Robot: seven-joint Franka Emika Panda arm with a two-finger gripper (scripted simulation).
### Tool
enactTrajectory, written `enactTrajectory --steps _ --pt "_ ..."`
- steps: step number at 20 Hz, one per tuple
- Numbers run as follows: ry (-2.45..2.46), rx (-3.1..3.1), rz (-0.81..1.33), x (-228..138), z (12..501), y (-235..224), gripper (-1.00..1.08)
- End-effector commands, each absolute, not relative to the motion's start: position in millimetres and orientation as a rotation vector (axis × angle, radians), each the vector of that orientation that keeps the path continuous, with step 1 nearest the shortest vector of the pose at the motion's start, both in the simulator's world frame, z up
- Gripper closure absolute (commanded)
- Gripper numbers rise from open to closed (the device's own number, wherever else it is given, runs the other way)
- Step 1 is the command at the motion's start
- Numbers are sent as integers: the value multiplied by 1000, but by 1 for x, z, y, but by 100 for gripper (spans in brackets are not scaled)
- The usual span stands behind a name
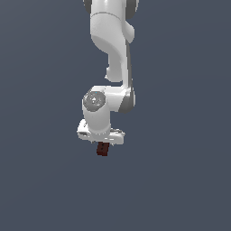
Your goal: Pick up the object and move it to a goal position.
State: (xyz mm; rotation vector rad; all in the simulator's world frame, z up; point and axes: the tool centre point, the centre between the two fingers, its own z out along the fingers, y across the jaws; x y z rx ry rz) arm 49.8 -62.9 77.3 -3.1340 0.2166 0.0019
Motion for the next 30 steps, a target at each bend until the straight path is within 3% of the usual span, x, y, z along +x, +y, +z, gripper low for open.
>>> enactTrajectory --steps 1,16,17,30 --pt "216 -3134 2 50 74 -63 -92" --pt "218 -3134 0 51 27 -63 -92" --pt "218 -3134 0 51 27 -63 108" --pt "218 -3134 2 51 28 -59 108"
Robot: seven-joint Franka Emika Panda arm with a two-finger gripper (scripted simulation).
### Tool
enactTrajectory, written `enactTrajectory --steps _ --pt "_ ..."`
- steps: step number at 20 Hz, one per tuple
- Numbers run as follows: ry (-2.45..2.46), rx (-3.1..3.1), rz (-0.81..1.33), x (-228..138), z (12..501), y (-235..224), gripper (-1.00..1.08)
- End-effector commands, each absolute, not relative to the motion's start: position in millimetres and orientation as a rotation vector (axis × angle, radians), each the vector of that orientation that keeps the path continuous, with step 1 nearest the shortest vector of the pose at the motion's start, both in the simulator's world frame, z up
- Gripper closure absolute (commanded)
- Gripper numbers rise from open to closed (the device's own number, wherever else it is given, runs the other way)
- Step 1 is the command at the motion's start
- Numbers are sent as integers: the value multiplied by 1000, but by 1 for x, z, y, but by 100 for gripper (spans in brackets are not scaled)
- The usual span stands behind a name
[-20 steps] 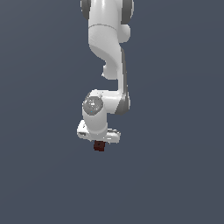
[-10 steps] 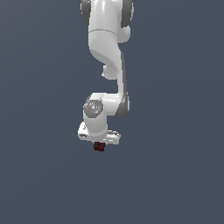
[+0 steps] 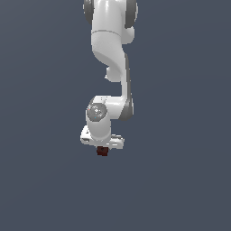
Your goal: Pick up the object and move it to a goal position.
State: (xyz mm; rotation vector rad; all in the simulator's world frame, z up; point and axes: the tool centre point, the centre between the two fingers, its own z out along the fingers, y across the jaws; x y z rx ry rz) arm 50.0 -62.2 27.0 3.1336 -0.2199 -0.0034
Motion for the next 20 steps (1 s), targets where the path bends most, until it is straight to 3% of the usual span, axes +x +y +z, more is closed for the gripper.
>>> enactTrajectory --steps 1,8,20 --pt "-218 3134 -2 51 29 -57 108" --pt "-218 3134 -2 56 42 -13 108" --pt "-218 3134 -1 74 82 121 108"
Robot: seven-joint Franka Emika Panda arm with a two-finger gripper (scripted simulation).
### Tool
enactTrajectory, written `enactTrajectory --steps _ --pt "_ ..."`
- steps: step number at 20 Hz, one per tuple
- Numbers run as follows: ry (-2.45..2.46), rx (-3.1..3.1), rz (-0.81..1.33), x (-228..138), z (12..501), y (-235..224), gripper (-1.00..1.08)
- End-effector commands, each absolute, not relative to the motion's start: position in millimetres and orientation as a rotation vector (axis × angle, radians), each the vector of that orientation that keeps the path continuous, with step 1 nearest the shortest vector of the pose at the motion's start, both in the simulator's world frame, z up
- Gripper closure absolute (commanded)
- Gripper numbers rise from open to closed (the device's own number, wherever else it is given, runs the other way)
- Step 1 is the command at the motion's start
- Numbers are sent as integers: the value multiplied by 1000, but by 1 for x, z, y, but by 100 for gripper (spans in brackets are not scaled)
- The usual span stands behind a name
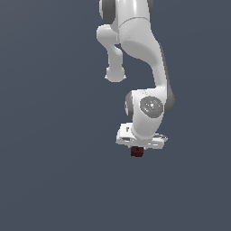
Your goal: Pick up the object and move it to a goal position.
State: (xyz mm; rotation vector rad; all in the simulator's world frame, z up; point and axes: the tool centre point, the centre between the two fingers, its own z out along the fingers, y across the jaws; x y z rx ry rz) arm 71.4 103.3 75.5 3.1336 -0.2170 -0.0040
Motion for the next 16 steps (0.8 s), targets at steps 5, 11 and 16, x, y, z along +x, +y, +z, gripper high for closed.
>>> enactTrajectory --steps 5,11,16 --pt "-219 3134 0 83 97 171 108" --pt "-219 3134 0 90 108 206 108" --pt "-219 3134 0 93 111 219 108"
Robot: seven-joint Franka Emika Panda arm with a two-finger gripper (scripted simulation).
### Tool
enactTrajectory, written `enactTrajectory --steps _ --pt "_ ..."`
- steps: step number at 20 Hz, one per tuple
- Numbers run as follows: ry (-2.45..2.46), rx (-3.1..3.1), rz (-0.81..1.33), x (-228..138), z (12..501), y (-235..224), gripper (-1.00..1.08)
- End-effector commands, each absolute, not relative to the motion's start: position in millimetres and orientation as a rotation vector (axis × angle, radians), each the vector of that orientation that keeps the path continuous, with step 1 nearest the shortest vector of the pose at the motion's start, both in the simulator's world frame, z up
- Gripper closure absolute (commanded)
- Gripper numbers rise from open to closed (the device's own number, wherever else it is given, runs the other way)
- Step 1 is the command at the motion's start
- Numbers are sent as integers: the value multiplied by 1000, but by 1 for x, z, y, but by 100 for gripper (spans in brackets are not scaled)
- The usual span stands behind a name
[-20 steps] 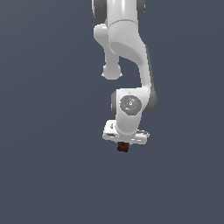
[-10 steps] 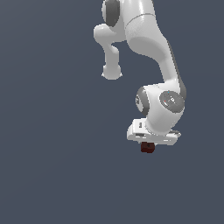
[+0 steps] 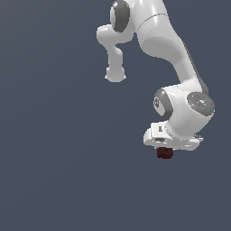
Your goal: Pick up the object and move it to a goal position.
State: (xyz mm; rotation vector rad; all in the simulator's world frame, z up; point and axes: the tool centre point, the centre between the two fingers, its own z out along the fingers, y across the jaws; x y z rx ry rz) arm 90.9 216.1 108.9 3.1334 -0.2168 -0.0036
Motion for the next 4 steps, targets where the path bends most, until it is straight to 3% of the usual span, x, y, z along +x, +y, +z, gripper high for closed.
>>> enactTrajectory --steps 1,4 --pt "-219 3134 0 93 112 220 108" --pt "-219 3134 0 93 112 222 108"
